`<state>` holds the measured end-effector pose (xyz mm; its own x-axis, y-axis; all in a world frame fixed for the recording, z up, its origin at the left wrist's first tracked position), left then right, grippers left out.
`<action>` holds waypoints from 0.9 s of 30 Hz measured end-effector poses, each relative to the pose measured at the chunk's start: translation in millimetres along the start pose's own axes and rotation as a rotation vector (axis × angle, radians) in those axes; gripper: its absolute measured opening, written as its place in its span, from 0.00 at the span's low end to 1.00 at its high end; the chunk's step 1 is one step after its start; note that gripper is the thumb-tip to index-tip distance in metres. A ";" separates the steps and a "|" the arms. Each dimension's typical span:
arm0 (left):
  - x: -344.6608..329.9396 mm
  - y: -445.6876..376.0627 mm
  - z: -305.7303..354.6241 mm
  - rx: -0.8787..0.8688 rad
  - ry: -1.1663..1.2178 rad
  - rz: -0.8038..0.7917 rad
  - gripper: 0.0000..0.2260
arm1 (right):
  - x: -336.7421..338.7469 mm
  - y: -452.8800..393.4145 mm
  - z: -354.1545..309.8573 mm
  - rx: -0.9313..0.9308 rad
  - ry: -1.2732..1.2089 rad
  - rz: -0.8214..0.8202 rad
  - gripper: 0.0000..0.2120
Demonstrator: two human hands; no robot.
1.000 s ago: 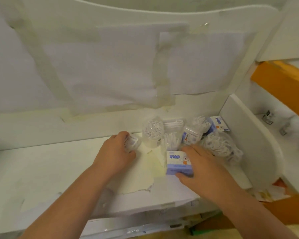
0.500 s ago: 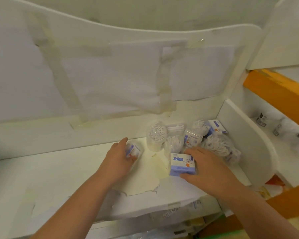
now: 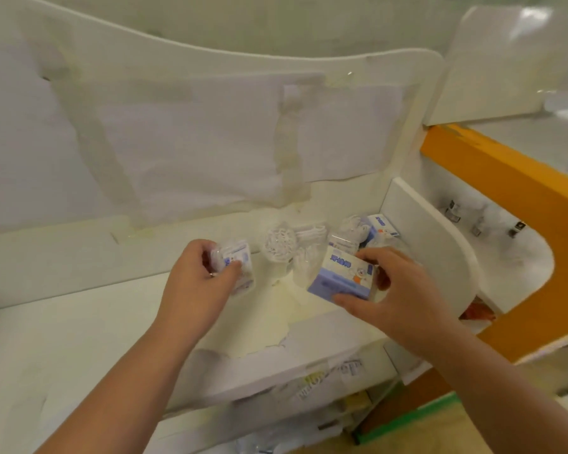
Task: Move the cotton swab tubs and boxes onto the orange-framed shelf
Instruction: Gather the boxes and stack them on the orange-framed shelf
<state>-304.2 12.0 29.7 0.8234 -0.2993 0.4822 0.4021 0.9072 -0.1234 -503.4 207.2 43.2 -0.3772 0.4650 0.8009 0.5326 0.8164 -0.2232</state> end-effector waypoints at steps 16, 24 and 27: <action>-84.8 123.1 142.4 -0.192 0.203 -0.019 0.15 | 145.8 122.3 71.6 0.083 -0.073 0.169 0.26; -190.2 226.0 221.8 -0.241 0.249 -0.092 0.18 | 243.5 204.3 173.9 0.005 -0.099 0.202 0.25; -226.9 252.0 244.4 -0.267 0.256 -0.130 0.15 | 271.8 224.8 212.7 -0.056 -0.088 0.230 0.27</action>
<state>-487.6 380.8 101.1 0.8181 -0.5015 0.2813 0.5723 0.7579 -0.3131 -647.4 590.0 92.5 -0.3045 0.6660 0.6809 0.6521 0.6669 -0.3607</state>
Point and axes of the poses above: each hand's wrist, its own y-axis away from the middle knuckle, its own x-axis out of the back of the hand, z = x × y, the point moved 2 cm from there along -y, towards the middle knuckle, and after that the axes turned 1 degree about x, right-handed, at the moved point
